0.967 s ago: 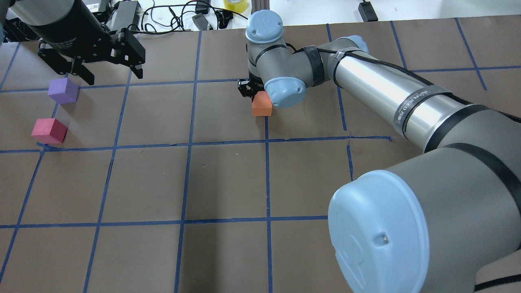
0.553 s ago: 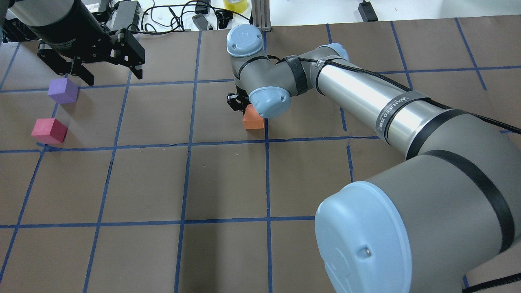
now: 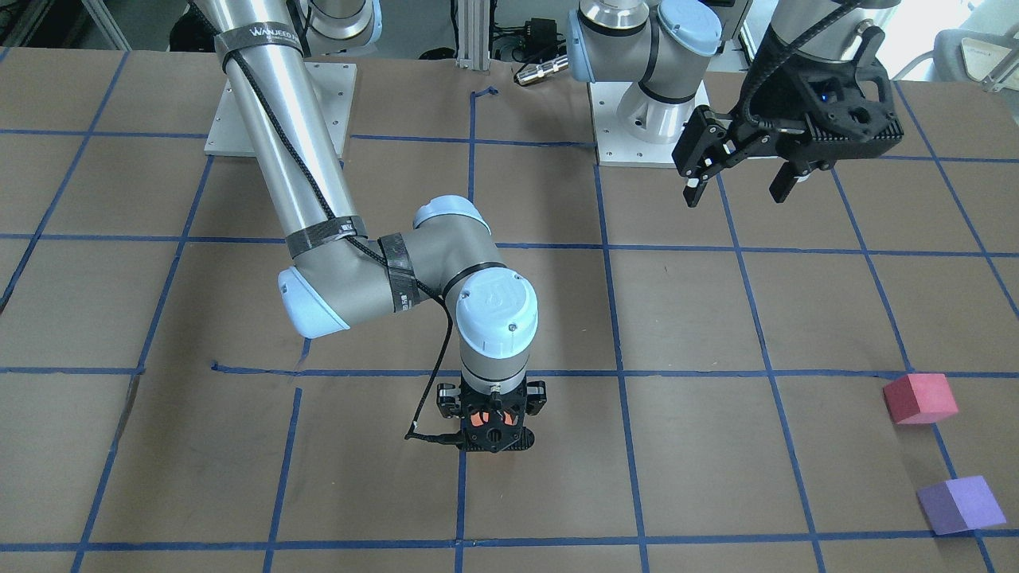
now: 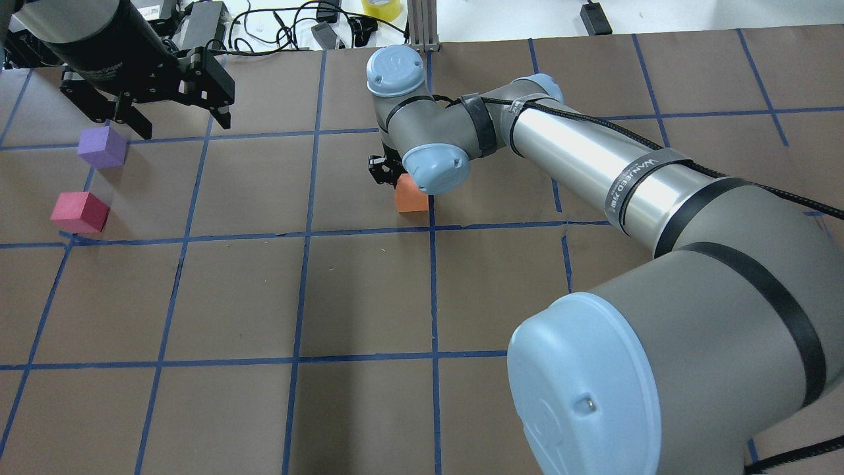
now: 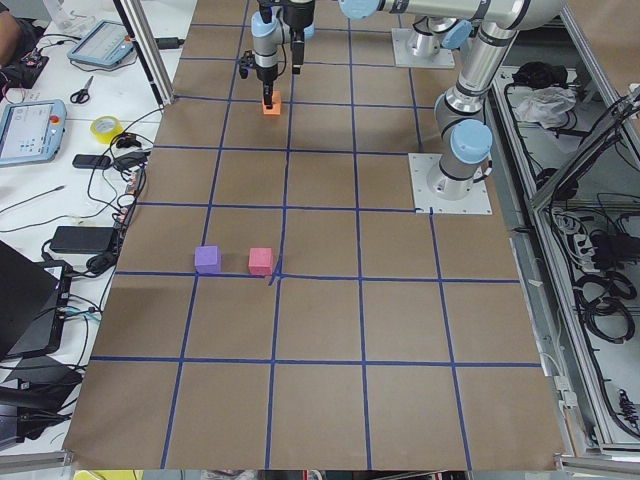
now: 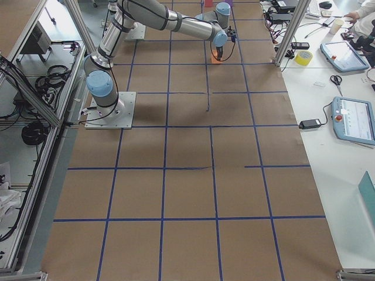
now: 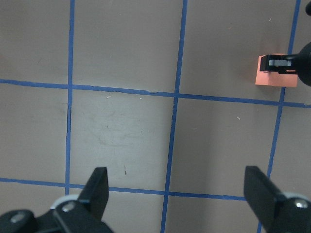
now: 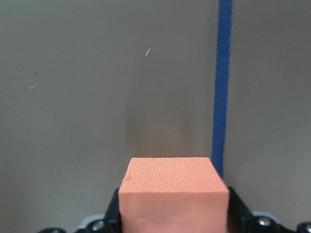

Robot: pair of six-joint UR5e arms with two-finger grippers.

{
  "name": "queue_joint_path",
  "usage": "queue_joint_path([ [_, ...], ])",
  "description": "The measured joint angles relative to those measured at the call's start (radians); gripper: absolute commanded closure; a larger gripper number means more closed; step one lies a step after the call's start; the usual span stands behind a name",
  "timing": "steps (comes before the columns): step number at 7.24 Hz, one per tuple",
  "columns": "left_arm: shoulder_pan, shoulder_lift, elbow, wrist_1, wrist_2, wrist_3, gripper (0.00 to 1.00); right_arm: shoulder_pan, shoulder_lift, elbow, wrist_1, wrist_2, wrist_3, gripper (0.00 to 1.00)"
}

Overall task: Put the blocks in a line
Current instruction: 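Release the orange cube and raise the right gripper away, then reach the left gripper to the orange cube and grasp it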

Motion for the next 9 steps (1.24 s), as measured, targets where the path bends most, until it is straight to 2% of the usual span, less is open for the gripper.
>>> queue_joint_path([
  [2,-0.001,-0.007,0.000,-0.001,-0.005,0.000,0.00,-0.059,-0.084,-0.008,0.098,0.013,-0.010,0.00],
  [4,-0.004,-0.048,0.002,0.034,-0.006,-0.010,0.00,-0.186,-0.246,-0.006,0.274,0.044,-0.133,0.00],
  [7,-0.061,-0.176,0.002,0.135,-0.008,-0.070,0.00,-0.417,-0.462,0.005,0.506,0.050,-0.397,0.00],
  [9,-0.151,-0.291,0.002,0.243,-0.002,-0.159,0.00,-0.448,-0.593,0.025,0.594,0.051,-0.469,0.00],
])
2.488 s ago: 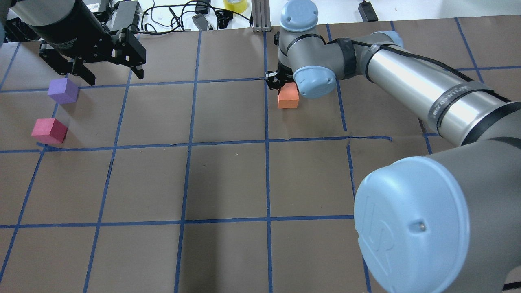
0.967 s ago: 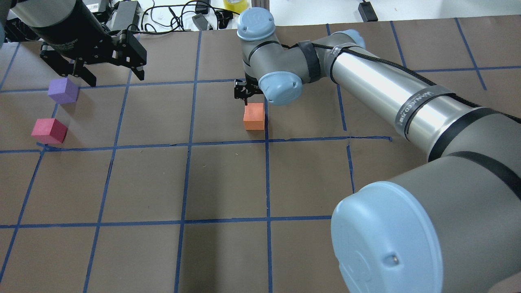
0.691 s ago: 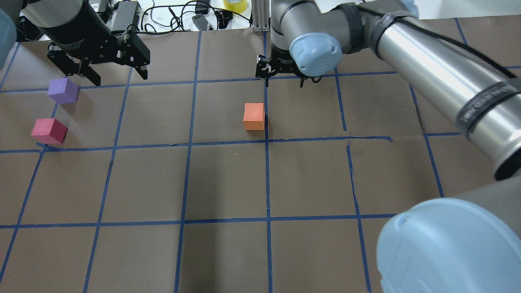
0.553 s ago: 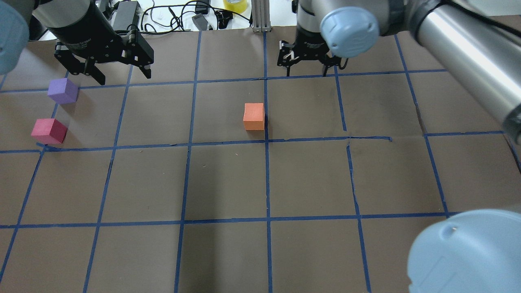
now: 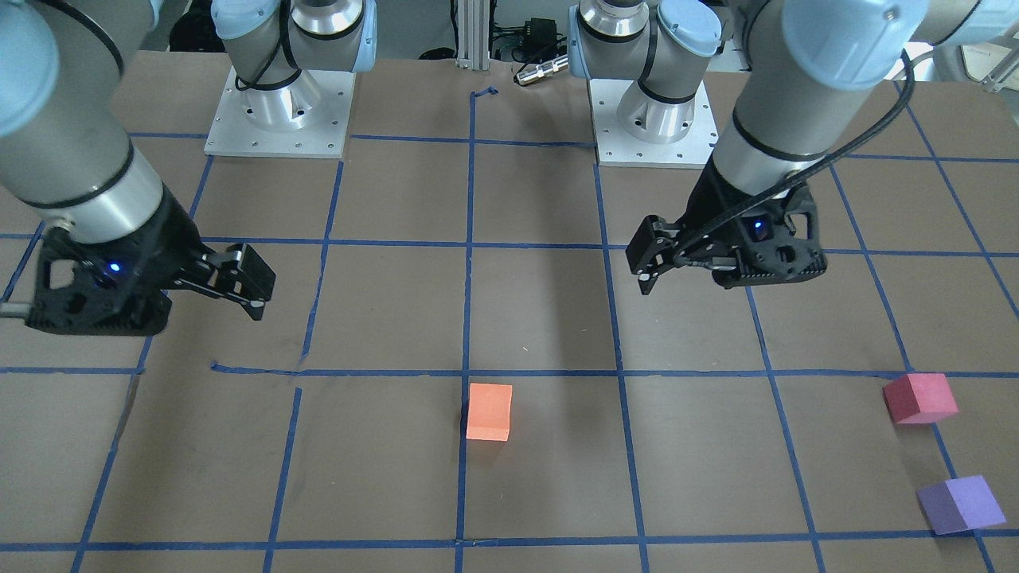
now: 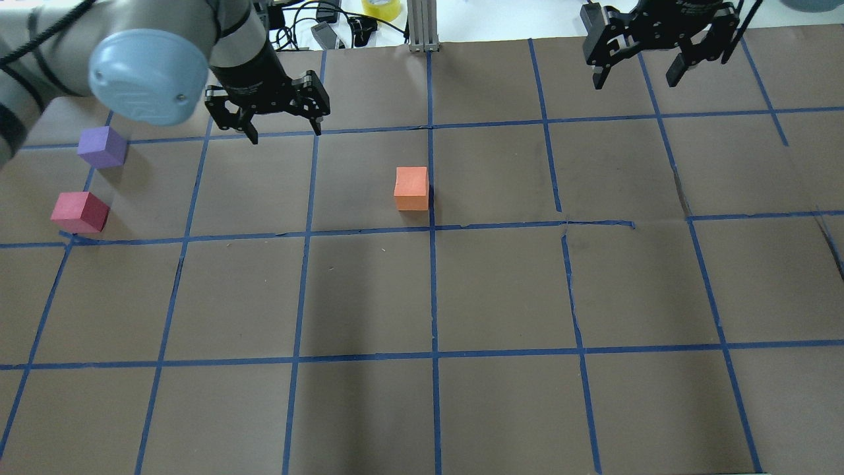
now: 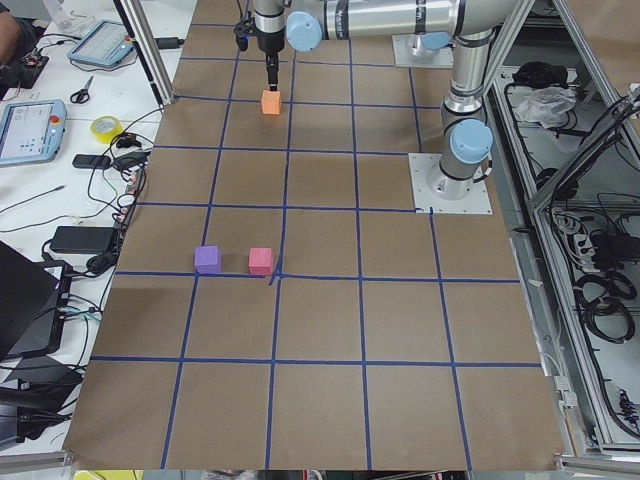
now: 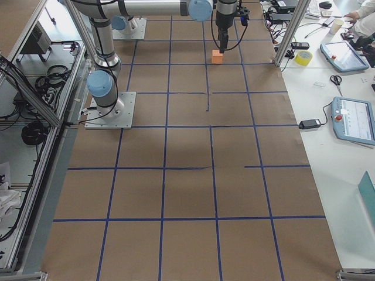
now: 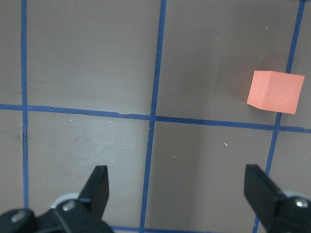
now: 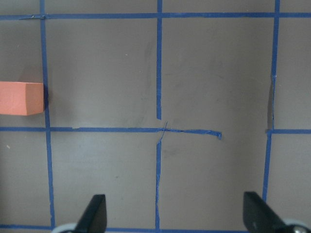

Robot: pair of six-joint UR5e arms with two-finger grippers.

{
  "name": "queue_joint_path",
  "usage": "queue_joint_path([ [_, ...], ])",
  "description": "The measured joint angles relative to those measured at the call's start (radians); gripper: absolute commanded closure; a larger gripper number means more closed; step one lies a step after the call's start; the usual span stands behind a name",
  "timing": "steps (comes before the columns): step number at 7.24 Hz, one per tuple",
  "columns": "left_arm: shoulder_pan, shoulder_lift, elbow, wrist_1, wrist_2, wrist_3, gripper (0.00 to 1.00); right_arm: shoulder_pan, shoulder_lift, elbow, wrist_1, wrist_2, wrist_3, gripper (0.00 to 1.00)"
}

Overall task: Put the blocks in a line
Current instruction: 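Reach the left gripper to the orange cube and grasp it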

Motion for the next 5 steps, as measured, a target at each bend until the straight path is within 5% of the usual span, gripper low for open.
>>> queue_joint_path([
  [2,-0.076,-0.106,0.001,0.114,0.013,-0.053,0.00,0.005,-0.093,0.034,0.031,0.007,-0.040,0.00],
  [5,-0.157,-0.242,0.007,0.257,0.046,-0.081,0.00,0.010,-0.090,0.042,0.037,0.005,-0.053,0.00],
])
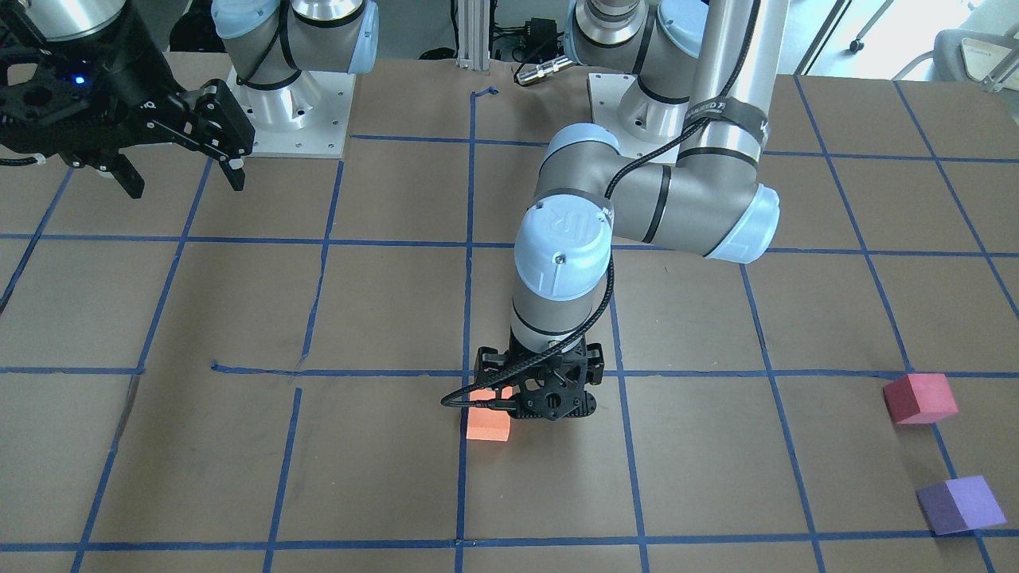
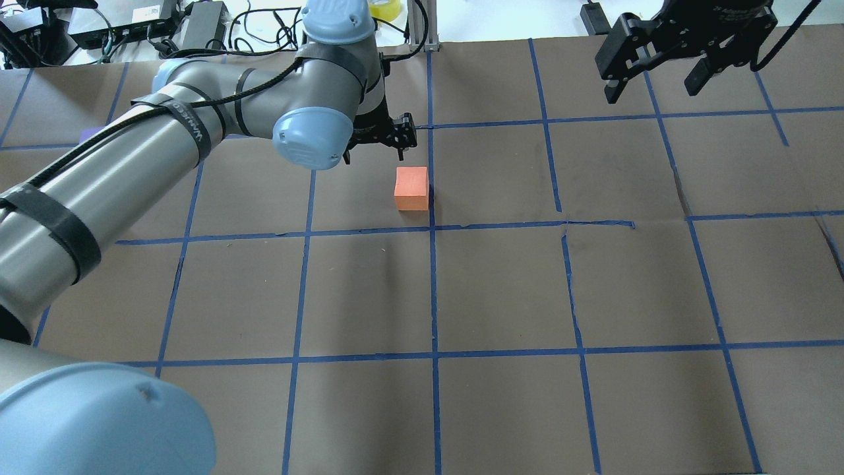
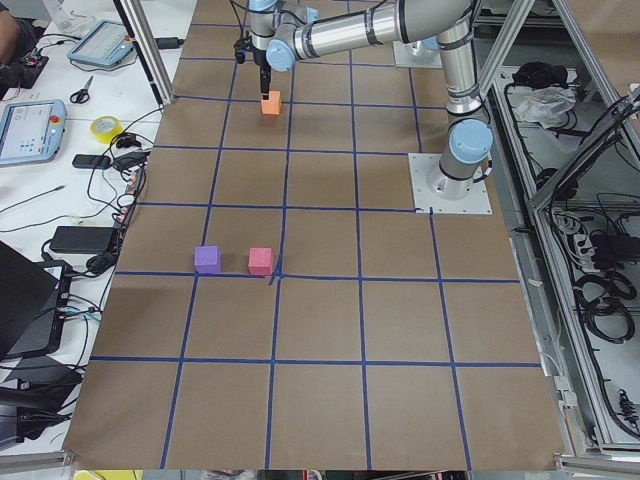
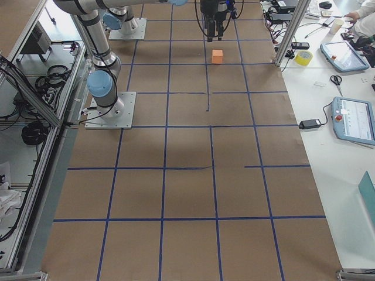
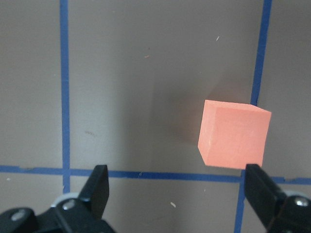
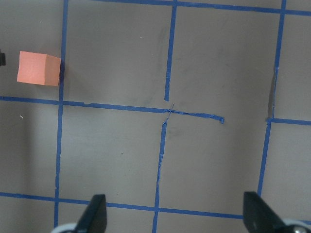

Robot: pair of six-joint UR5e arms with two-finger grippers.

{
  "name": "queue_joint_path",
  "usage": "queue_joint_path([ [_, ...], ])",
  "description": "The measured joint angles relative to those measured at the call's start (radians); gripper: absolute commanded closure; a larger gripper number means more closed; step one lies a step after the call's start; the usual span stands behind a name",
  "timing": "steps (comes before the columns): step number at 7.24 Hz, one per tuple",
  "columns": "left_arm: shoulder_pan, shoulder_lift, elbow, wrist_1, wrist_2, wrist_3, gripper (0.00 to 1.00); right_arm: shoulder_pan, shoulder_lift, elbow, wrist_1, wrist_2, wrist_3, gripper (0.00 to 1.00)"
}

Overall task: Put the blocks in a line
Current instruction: 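Reach the left gripper to the orange cube and grasp it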

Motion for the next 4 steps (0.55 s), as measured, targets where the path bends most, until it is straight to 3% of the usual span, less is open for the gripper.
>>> queue_joint_path([
  [4,-0.062,-0.085,0.004,0.084,0.004,0.006,0.00,-0.003,-0.011,-0.003,0.024,-0.015,-0.001,0.00],
])
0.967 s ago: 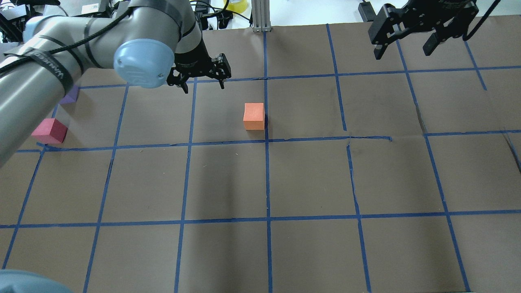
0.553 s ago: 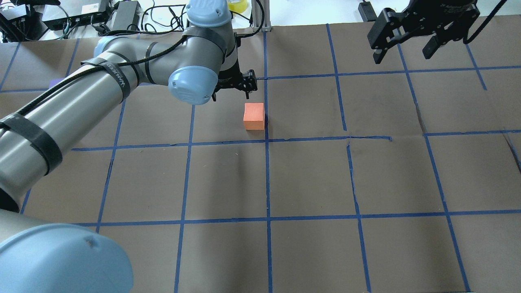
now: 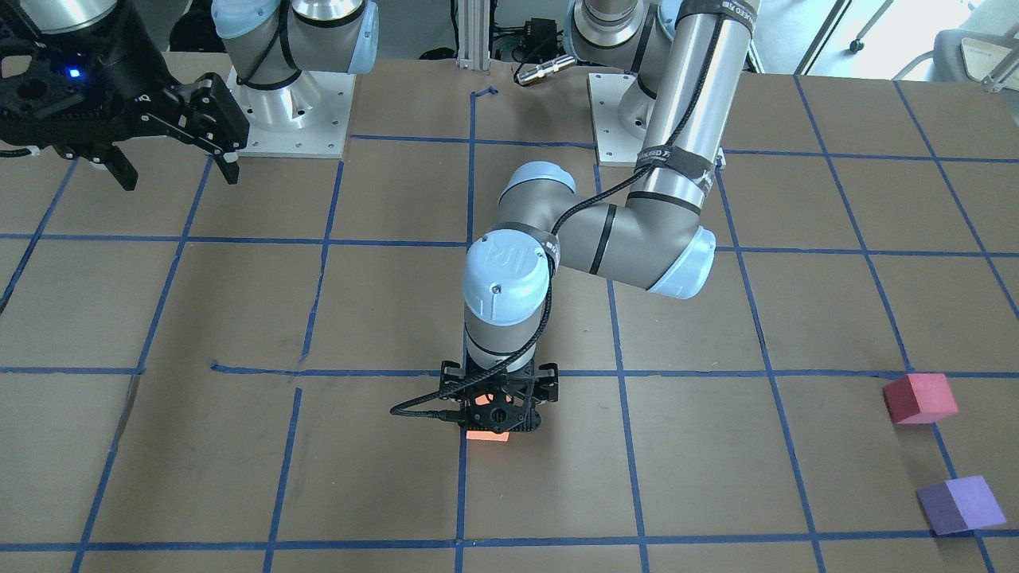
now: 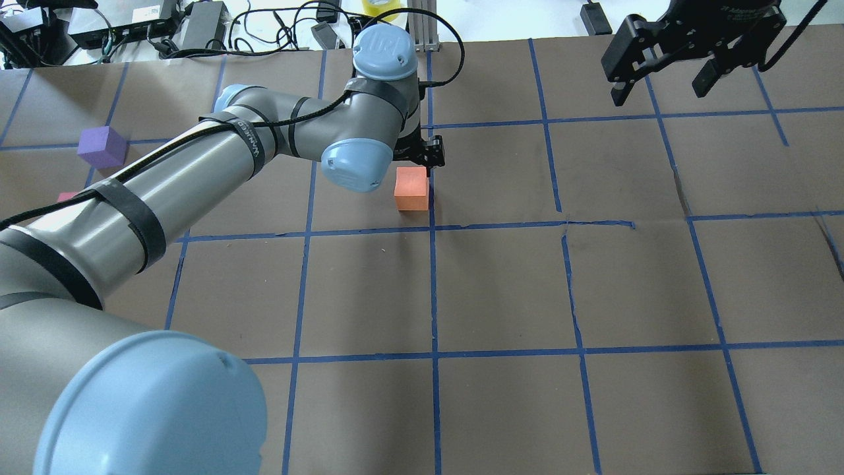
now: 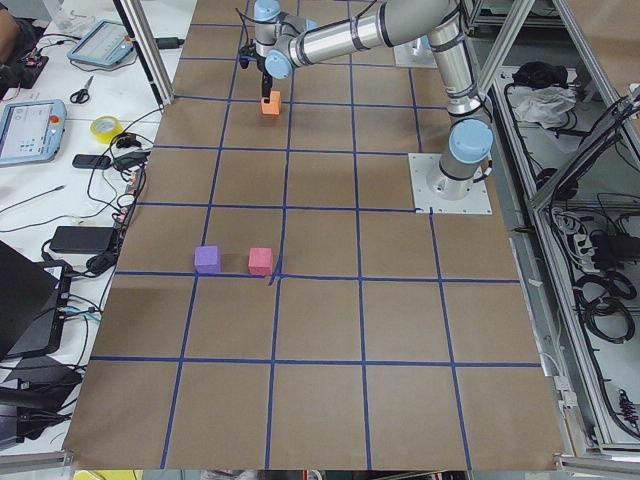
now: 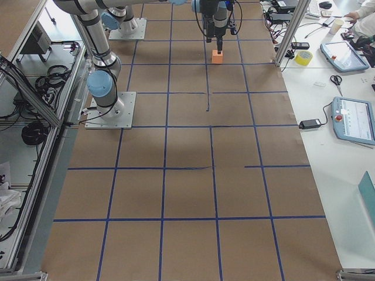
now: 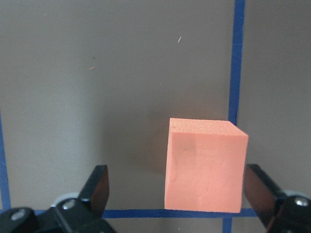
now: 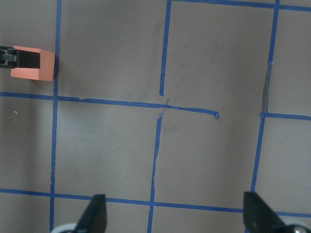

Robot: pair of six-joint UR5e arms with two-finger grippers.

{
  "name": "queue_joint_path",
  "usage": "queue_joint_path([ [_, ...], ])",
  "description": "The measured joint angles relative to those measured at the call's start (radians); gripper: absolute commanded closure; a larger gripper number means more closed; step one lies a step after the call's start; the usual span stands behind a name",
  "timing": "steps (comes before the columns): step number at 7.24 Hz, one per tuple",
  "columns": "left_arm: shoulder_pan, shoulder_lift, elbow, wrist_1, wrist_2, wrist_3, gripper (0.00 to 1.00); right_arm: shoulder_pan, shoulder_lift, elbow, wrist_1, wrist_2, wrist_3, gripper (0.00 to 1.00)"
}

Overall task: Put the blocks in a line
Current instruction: 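Reach the left gripper to the orange cube and grasp it, then carry the orange cube with the left gripper toward the purple cube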

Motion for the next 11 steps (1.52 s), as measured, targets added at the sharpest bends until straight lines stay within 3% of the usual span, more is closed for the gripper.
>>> queue_joint_path([
  [4,-0.011,-0.037,-0.001,0.003,0.000,0.092,0.00,0.001,-0.003,0.006,0.009,-0.001,0.001,0.00],
  [5,-0.011,-0.049,-0.003,0.003,-0.001,0.113,0.21,0.002,-0.004,0.008,0.010,0.000,0.001,0.00],
  [6,-0.011,-0.058,-0.004,0.006,0.000,0.120,0.53,0.002,-0.004,0.011,0.010,0.000,0.002,0.00],
  [7,-0.011,-0.062,-0.004,0.020,0.001,0.122,0.76,0.002,-0.004,0.016,0.010,0.000,0.003,0.00],
  [8,-0.011,-0.062,-0.004,0.039,0.004,0.121,0.93,0.002,-0.005,0.020,0.010,0.000,0.003,0.00],
  [9,-0.011,-0.059,-0.003,0.048,0.017,0.116,0.99,0.003,-0.005,0.022,0.010,0.000,0.002,0.00],
  [11,-0.009,-0.033,-0.006,0.043,0.063,0.100,1.00,0.003,-0.005,0.023,0.010,-0.001,0.002,0.00],
])
